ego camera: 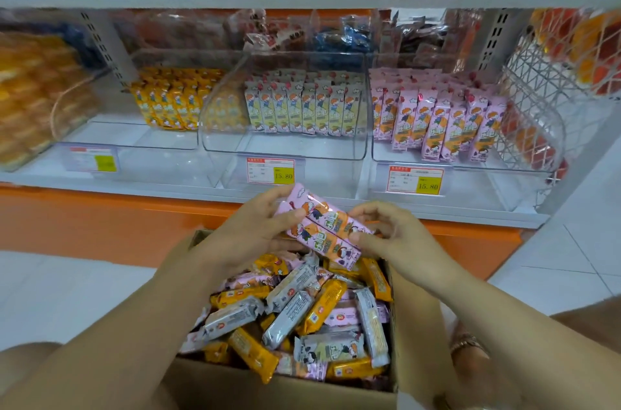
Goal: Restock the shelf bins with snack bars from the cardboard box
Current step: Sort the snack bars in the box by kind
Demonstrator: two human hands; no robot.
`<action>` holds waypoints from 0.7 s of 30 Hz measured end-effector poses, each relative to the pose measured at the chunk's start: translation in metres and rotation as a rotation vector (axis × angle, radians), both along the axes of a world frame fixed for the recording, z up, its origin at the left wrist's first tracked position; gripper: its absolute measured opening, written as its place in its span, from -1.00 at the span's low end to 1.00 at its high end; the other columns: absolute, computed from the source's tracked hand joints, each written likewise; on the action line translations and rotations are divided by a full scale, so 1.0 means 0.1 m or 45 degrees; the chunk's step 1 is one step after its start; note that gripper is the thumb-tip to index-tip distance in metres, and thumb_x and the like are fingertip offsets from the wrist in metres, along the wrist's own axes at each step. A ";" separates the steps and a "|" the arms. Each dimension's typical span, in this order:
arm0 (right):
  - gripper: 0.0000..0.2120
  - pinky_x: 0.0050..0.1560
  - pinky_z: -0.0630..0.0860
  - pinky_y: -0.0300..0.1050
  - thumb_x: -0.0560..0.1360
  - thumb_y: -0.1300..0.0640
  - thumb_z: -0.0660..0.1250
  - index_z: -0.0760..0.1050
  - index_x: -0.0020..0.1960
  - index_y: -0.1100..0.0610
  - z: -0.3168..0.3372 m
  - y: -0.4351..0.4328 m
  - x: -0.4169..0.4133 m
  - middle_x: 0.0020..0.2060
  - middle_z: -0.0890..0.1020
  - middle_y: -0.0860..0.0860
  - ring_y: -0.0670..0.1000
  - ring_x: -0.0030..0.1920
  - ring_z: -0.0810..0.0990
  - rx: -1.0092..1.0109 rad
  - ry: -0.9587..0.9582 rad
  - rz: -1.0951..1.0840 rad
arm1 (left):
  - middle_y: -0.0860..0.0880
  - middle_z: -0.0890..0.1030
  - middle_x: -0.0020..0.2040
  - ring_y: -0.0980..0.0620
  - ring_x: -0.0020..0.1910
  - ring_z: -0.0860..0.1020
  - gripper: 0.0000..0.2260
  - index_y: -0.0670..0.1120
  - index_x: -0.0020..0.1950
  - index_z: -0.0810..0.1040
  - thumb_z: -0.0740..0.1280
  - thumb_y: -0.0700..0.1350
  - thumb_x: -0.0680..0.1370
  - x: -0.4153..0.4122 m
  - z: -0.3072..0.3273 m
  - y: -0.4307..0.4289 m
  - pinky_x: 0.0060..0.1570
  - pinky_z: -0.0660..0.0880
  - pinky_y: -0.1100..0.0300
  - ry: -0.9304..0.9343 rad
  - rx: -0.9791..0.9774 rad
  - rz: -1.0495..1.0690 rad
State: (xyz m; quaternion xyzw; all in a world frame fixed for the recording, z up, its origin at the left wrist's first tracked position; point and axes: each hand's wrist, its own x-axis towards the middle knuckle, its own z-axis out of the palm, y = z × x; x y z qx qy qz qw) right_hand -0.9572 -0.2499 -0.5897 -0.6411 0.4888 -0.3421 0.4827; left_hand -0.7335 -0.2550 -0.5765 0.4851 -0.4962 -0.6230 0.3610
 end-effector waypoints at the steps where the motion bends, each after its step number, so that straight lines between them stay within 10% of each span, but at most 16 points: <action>1: -0.77 0.11 0.55 0.07 0.45 0.20 0.43 0.52 -0.01 -0.08 0.02 -0.02 0.08 0.02 0.57 -0.09 0.04 0.07 0.57 -0.022 0.022 0.032 | -0.01 0.69 -0.04 -0.11 0.00 0.65 -0.73 0.09 0.19 0.44 0.29 -0.20 0.55 0.08 0.02 0.02 0.05 0.58 -0.03 0.027 -0.018 0.037; 10: -0.69 0.12 0.50 -0.12 0.48 0.11 0.40 0.43 0.14 -0.18 -0.16 -0.23 0.97 0.16 0.50 -0.18 -0.12 0.12 0.53 -0.076 0.183 0.293 | -0.09 0.62 0.07 -0.03 -0.09 0.66 -0.78 -0.03 0.18 0.44 0.29 -0.23 0.56 0.99 -0.01 0.18 -0.15 0.62 0.13 -0.188 -0.161 0.347; 21: -0.60 0.22 0.47 -0.05 0.50 0.17 0.35 0.43 0.32 0.06 -1.05 -0.55 1.13 0.22 0.57 0.04 0.03 0.20 0.54 0.063 0.986 0.227 | 0.01 0.50 0.16 -0.04 0.01 0.57 -0.64 0.02 0.33 0.39 0.33 -0.11 0.55 1.32 -0.22 -0.01 0.05 0.56 -0.06 -0.887 -0.097 0.316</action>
